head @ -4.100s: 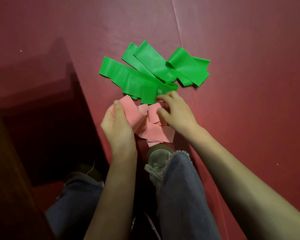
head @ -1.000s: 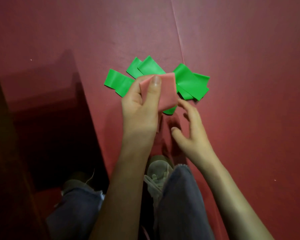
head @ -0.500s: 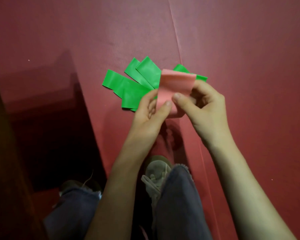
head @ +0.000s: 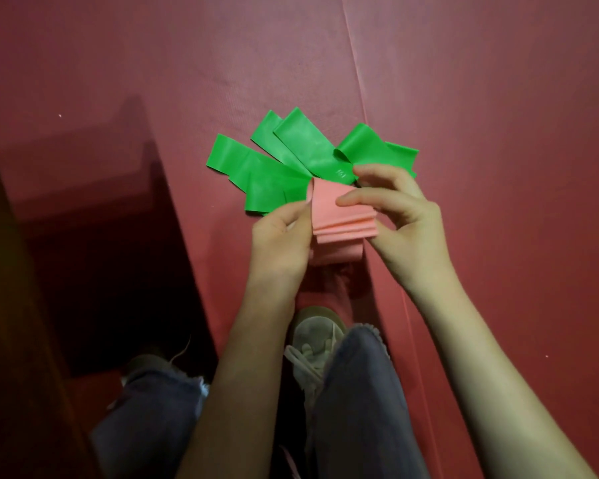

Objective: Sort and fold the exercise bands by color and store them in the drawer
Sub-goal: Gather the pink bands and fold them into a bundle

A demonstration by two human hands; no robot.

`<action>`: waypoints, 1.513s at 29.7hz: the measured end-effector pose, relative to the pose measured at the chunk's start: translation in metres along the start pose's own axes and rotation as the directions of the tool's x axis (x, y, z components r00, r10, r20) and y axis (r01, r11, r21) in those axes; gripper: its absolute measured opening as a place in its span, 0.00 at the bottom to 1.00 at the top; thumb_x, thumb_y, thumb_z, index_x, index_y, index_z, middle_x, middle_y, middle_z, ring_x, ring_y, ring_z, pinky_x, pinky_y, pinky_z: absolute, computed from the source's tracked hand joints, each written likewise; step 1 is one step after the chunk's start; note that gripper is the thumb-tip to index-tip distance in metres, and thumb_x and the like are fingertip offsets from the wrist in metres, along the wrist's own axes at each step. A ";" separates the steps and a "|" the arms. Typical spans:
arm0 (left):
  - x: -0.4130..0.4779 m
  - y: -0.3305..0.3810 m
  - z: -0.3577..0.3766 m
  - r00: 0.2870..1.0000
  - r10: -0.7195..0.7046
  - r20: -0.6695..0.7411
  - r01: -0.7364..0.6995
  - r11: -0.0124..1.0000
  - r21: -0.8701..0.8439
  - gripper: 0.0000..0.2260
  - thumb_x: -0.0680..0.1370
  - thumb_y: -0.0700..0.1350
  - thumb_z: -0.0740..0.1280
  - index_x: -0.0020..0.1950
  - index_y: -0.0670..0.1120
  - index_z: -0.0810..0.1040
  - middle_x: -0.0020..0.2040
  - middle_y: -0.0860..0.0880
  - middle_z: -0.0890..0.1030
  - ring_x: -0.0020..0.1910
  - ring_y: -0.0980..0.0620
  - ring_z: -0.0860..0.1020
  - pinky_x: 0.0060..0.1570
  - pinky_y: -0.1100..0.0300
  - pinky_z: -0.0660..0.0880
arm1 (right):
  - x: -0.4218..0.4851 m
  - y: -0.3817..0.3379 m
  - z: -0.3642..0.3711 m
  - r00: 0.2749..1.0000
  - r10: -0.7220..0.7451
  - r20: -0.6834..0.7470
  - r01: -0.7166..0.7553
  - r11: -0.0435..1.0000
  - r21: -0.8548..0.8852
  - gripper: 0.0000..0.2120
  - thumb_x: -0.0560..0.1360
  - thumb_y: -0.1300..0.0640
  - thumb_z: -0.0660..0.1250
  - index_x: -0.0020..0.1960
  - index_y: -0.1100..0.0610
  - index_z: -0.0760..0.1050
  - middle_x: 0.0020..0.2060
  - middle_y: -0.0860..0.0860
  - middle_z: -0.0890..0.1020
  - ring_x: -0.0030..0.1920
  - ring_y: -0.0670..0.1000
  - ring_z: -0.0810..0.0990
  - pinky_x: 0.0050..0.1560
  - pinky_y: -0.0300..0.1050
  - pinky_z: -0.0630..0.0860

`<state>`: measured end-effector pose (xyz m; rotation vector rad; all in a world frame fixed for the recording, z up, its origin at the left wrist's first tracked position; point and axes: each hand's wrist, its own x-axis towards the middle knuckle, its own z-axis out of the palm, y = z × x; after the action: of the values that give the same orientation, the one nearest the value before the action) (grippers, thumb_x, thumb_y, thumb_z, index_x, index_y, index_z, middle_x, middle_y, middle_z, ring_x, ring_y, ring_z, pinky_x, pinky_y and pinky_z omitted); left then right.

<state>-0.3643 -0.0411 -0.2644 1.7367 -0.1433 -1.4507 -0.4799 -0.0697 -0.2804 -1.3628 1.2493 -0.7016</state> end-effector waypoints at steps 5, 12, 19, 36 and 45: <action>-0.003 0.000 0.005 0.998 -0.044 -0.034 0.042 0.998 -0.057 0.15 0.79 0.44 0.59 0.35 0.45 0.79 0.32 0.47 0.81 0.35 0.49 0.78 0.44 0.56 0.77 | -0.011 0.005 0.005 0.995 0.071 -0.073 -0.071 0.997 0.012 0.16 0.67 0.65 0.66 0.46 0.46 0.80 0.51 0.42 0.73 0.51 0.46 0.74 0.55 0.33 0.70; -0.008 -0.001 0.004 0.980 0.096 0.172 -0.101 0.995 0.022 0.09 0.76 0.33 0.61 0.42 0.43 0.78 0.27 0.54 0.81 0.28 0.60 0.79 0.31 0.68 0.76 | -0.012 -0.002 0.004 0.988 0.126 -0.090 -0.116 0.988 0.104 0.23 0.68 0.71 0.58 0.51 0.47 0.77 0.53 0.44 0.76 0.54 0.36 0.74 0.58 0.33 0.71; -0.008 0.006 0.005 0.951 0.280 0.129 -0.280 0.960 -0.014 0.09 0.75 0.31 0.62 0.43 0.44 0.77 0.26 0.56 0.80 0.28 0.63 0.77 0.32 0.71 0.74 | -0.014 -0.006 -0.003 0.921 0.348 0.173 -0.389 0.818 0.425 0.09 0.66 0.53 0.66 0.45 0.52 0.79 0.36 0.45 0.83 0.37 0.42 0.80 0.43 0.37 0.77; -0.005 -0.014 0.001 0.956 -0.012 0.292 0.018 1.000 -0.016 0.19 0.72 0.56 0.61 0.51 0.44 0.80 0.53 0.39 0.82 0.56 0.40 0.78 0.62 0.45 0.71 | -0.001 -0.007 -0.009 0.938 0.346 -0.026 -0.298 0.842 0.450 0.08 0.74 0.64 0.63 0.41 0.53 0.76 0.24 0.44 0.78 0.24 0.41 0.71 0.26 0.35 0.71; -0.001 -0.014 0.005 0.976 0.062 0.210 -0.090 0.988 0.123 0.13 0.80 0.43 0.57 0.38 0.49 0.76 0.28 0.55 0.79 0.29 0.61 0.76 0.33 0.67 0.73 | -0.004 0.005 -0.016 0.993 0.093 -0.070 -0.087 0.993 0.080 0.14 0.70 0.67 0.64 0.52 0.53 0.77 0.38 0.35 0.82 0.44 0.34 0.78 0.49 0.30 0.72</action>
<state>-0.3750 -0.0343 -0.2726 1.6619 -0.4204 -1.5924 -0.4969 -0.0702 -0.2812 -1.2200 1.3208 -0.7344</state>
